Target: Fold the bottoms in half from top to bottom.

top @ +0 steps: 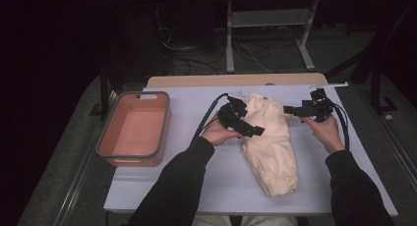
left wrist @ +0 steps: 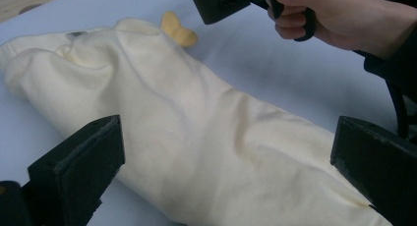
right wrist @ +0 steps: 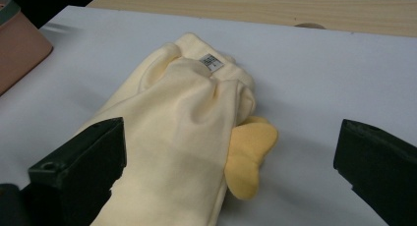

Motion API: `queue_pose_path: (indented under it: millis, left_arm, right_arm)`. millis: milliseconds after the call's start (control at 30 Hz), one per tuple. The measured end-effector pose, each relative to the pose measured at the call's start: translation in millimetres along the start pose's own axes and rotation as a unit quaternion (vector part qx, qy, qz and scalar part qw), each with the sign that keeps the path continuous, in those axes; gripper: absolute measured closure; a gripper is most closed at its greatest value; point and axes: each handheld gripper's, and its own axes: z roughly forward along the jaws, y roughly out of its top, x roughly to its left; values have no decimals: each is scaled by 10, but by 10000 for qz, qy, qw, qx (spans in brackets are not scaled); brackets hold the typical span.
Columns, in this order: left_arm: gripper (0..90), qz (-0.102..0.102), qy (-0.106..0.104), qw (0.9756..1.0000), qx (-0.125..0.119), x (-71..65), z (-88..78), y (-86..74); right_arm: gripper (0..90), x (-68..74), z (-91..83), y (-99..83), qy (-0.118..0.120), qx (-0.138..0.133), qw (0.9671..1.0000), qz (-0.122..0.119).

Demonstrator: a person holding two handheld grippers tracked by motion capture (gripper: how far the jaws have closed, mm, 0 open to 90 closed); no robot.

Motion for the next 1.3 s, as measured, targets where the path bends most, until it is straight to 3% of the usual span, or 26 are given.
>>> queue_pose_path:
  millis: [333, 900, 1167, 1300]
  left_arm:
    - [0, -119, 98, 9999, -69, 167, 103, -20]
    - [0, -209, 335, 9991, -144, 462, 132, 32]
    - [0, -510, 397, 9974, -320, 624, 170, -1]
    - [0, -738, 437, 9954, -432, 720, 198, -39]
  right_arm:
    - [0, -14, 52, -32, 33, 49, 10000, 35]
    - [0, -4, 181, -73, 84, 155, 9998, 107]
    - [0, -13, 198, -65, 55, 138, 9998, 144]
    - [0, -21, 220, -74, 56, 159, 9997, 155]
